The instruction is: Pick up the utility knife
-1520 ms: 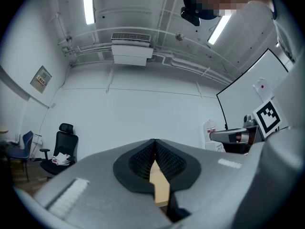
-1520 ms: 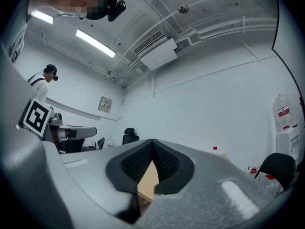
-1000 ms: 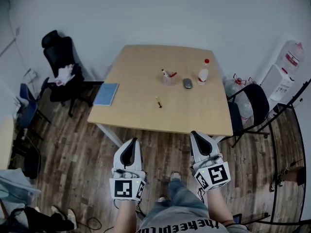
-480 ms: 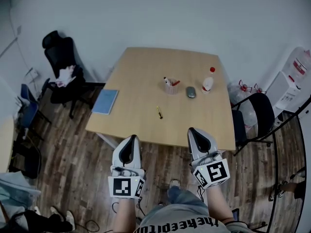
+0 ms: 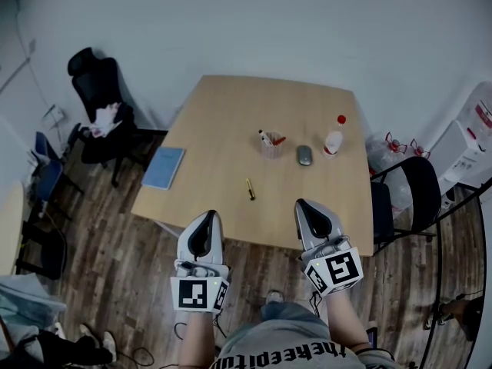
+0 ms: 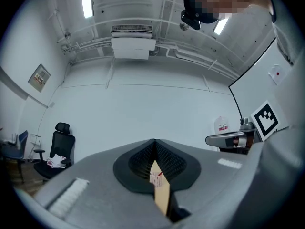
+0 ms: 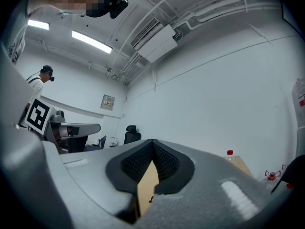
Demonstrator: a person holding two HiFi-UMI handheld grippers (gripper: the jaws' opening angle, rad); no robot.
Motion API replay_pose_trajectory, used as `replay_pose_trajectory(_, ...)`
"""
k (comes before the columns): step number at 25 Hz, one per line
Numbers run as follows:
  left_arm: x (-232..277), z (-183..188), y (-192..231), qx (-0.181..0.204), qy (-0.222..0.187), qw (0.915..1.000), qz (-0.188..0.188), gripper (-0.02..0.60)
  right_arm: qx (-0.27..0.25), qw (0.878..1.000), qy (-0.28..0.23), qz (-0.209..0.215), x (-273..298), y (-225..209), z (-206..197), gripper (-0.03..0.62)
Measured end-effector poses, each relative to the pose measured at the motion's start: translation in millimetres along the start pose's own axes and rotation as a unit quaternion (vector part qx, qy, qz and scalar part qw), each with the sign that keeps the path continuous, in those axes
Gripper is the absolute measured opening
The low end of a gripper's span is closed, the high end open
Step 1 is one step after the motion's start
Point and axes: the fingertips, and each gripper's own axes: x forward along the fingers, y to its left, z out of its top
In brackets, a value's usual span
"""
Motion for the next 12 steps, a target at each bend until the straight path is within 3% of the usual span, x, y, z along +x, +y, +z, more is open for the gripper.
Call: replay_pose_trajectory(12,35.7,-9.0,-5.2,0.018,0.011,0.9996,0.016,0.02,0.024,0.998,0.046,0.029,33.9,-28.6,-34.1,0.003)
